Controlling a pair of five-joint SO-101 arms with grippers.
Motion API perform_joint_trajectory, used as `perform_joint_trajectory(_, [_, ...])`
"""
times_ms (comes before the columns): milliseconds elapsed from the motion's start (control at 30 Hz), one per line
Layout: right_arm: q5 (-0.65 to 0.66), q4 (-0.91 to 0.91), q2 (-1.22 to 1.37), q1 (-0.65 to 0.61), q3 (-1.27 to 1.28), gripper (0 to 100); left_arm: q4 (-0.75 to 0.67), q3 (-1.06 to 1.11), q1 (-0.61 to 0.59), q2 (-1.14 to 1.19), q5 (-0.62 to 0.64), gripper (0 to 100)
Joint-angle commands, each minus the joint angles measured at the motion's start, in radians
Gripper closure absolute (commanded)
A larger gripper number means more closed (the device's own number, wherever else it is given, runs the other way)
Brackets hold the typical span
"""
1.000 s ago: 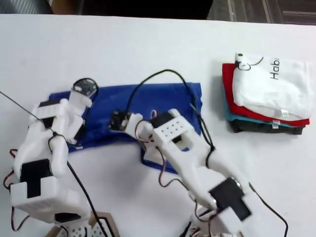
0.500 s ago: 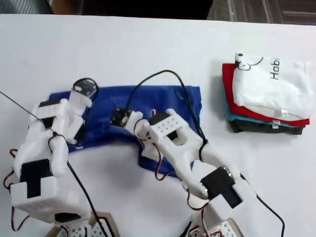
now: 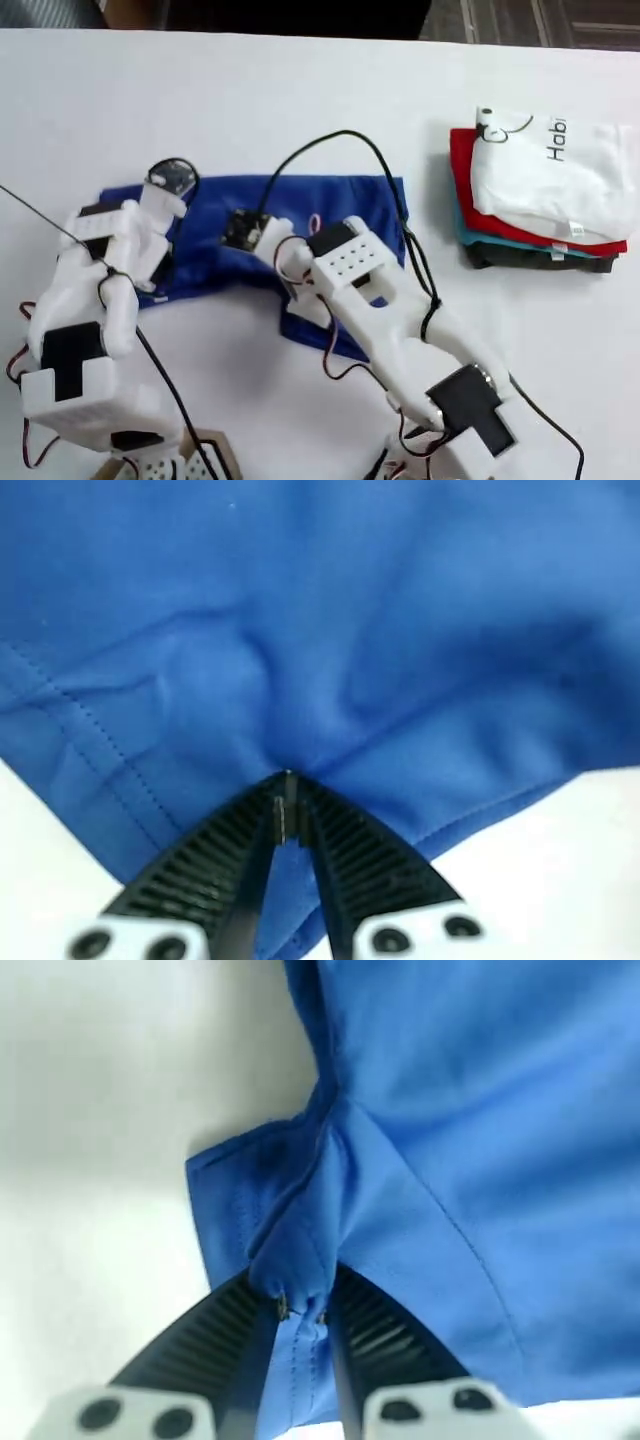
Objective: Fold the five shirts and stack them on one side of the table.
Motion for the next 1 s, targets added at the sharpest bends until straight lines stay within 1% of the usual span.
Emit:
perform_joint_trajectory(0, [-0.008,0.041,-0.065,-0.002,-0.005,97.8,-0.041,-0.002,-0.005,-0.003,0.003,98])
perform_joint_trajectory(267, [-0.012,0.059,-0.062,-0.079,-0.003,97.8,-0.041,-0.002,-0.005,-0.003,0.003,98])
perform_joint_trajectory(333, [-0.044,0.058,-0.058,-0.094,-0.003,97.8,-0.041,-0.002,-0.005,-0.003,0.003,98])
perform_joint_trajectory(733, [-0.048,-0.027,-0.054,-0.088,0.086,97.1,-0.041,-0.002,-0.005,-0.003,0.005,98])
perform_joint_trajectory(833, [-0.051,-0.012,-0.067,-0.088,0.081,89.2,-0.041,-0.002,-0.005,-0.003,0.005,98])
perform_joint_trajectory(900, [-0.049,0.047,-0.090,-0.094,0.034,83.0,-0.041,-0.002,-0.005,-0.003,0.005,98])
perform_joint_trajectory(967, [-0.049,0.128,-0.147,-0.090,-0.051,80.7,-0.041,-0.002,-0.005,-0.002,0.005,98])
